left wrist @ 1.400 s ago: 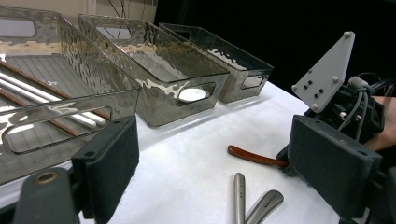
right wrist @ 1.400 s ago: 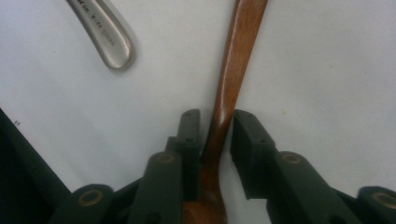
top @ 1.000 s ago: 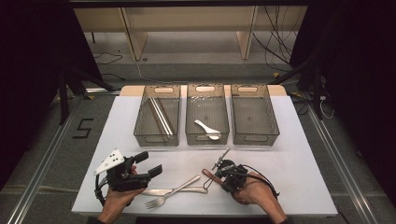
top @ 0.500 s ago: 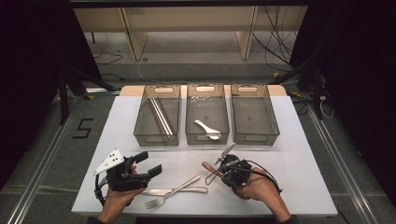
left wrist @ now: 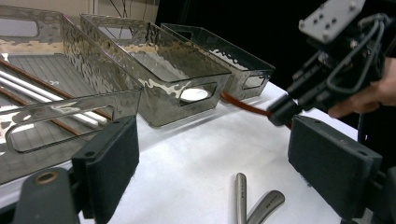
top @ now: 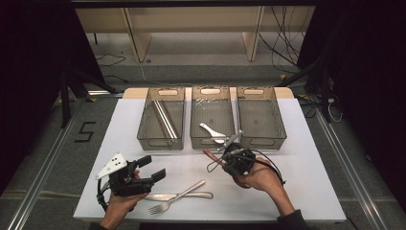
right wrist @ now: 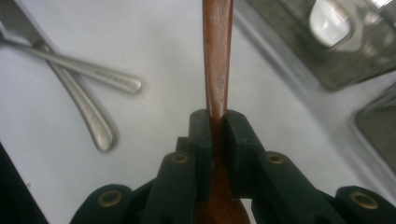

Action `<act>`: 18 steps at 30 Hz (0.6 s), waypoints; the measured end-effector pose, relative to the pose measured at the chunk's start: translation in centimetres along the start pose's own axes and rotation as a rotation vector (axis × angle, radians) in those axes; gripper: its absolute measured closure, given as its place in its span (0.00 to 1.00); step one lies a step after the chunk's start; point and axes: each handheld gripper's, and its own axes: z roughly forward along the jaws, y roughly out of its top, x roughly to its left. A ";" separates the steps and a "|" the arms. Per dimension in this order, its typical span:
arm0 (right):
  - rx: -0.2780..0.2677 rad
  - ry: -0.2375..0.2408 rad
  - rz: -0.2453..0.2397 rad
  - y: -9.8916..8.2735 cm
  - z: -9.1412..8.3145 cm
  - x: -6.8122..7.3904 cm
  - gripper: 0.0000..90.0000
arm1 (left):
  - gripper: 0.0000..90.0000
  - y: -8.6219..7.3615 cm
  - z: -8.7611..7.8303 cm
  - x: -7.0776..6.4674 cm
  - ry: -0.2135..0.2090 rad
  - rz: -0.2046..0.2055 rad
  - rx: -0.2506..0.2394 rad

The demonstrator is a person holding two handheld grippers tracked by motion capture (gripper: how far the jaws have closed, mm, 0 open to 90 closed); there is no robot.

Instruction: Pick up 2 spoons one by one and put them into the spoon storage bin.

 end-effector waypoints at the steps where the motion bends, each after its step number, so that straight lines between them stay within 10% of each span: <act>1: -0.010 -0.003 0.003 0.3 -0.1 -0.2 0.92 | 0.18 0.0 0.0 0.0 0.001 0.000 -0.001; 18: -0.117 -0.044 0.053 4.1 -1.5 -3.3 0.92 | 0.18 0.0 0.0 0.0 0.000 -0.004 -0.002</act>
